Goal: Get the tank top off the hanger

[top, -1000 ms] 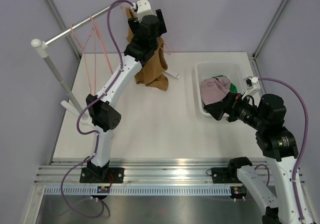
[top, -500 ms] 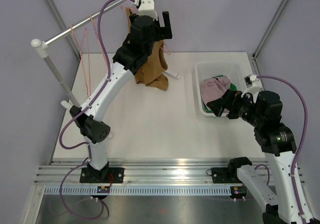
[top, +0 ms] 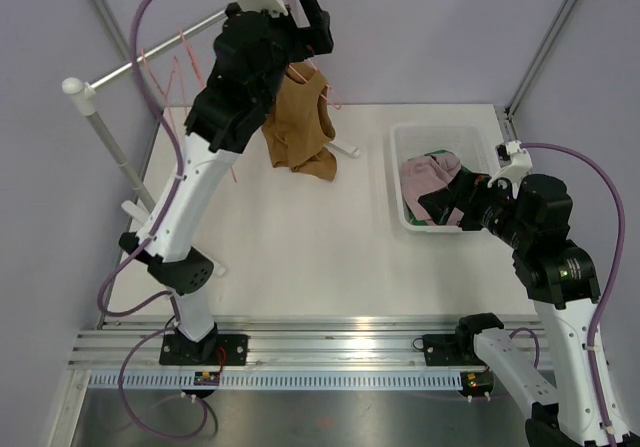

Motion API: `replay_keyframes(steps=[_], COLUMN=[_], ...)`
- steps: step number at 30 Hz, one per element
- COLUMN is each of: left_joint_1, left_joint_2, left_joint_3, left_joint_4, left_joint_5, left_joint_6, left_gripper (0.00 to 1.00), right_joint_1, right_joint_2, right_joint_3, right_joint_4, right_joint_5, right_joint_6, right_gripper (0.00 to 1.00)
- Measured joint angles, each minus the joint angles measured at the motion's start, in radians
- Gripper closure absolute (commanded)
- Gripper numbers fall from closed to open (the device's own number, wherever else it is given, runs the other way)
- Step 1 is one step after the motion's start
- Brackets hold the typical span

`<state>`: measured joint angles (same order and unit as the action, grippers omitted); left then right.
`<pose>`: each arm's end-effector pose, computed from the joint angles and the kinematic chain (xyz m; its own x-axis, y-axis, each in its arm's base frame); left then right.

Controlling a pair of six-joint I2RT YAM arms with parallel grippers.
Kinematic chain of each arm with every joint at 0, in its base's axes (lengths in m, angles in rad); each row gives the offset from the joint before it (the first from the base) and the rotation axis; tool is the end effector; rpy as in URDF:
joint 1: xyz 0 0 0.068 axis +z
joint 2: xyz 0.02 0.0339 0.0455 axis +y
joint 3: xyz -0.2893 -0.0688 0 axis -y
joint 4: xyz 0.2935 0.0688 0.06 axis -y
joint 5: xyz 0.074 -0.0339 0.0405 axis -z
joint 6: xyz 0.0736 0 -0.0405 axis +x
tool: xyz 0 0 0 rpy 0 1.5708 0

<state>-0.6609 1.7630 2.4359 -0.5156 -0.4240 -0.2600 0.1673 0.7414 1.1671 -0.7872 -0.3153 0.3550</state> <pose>0.3397 -0.2258 0.6494 0.0581 -0.3420 -0.9379 0.2625 0.9117 -0.3162 0.1775 0.0531 0.4338 -0.4814 0.2538 -0.8389 -0.2954 0.8542 0.4280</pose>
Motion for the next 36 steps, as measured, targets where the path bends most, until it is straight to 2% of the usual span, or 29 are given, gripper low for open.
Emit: replay_keyframes(steps=[2,7,13,18,23,24,27,28,29,34,36], left_joint_1=[0.005,0.058,0.115,0.138,0.153,0.156,0.161,0.163,0.167,0.183,0.190], left_joint_2=[0.069,0.194,0.368,0.426,0.426,0.426,0.426,0.426,0.426,0.426,0.426], left_joint_3=[0.024,-0.058,-0.007,0.002,-0.002,-0.002,-0.002,-0.002,-0.002,-0.002,-0.002], left_joint_4=[-0.001,-0.006,0.057,0.099,0.153,0.161,0.181,0.186,0.189,0.189,0.189], left_joint_5=[-0.011,-0.011,-0.021,-0.037,-0.074,-0.079,-0.093,-0.095,-0.096,-0.095,-0.096], left_joint_6=[-0.017,-0.076,-0.085,-0.093,-0.084,-0.080,-0.071,-0.069,-0.070,-0.077,-0.079], left_gripper=[0.01,0.01,0.03,0.28,0.31,0.38,0.44,0.54,0.58,0.65,0.73], right_joint_1=[0.000,0.000,0.000,0.000,0.000,0.000,0.000,0.000,0.000,0.000,0.000], right_joint_2=[0.000,0.000,-0.002,-0.002,0.003,0.006,0.013,0.015,0.017,0.020,0.020], right_joint_3=[0.000,0.004,0.004,0.004,0.003,0.003,-0.002,-0.005,-0.007,-0.011,-0.011], right_joint_4=[-0.002,-0.005,-0.003,-0.002,0.006,0.007,0.019,0.021,0.022,0.027,0.027], right_joint_5=[0.000,0.000,-0.019,-0.039,-0.050,-0.054,-0.069,-0.071,-0.072,-0.072,-0.072], right_joint_6=[0.000,-0.001,0.000,0.000,0.000,0.000,0.000,0.000,0.000,0.000,0.000], right_gripper=[0.00,0.00,0.00,0.00,0.01,0.01,0.00,0.00,0.00,0.00,0.01])
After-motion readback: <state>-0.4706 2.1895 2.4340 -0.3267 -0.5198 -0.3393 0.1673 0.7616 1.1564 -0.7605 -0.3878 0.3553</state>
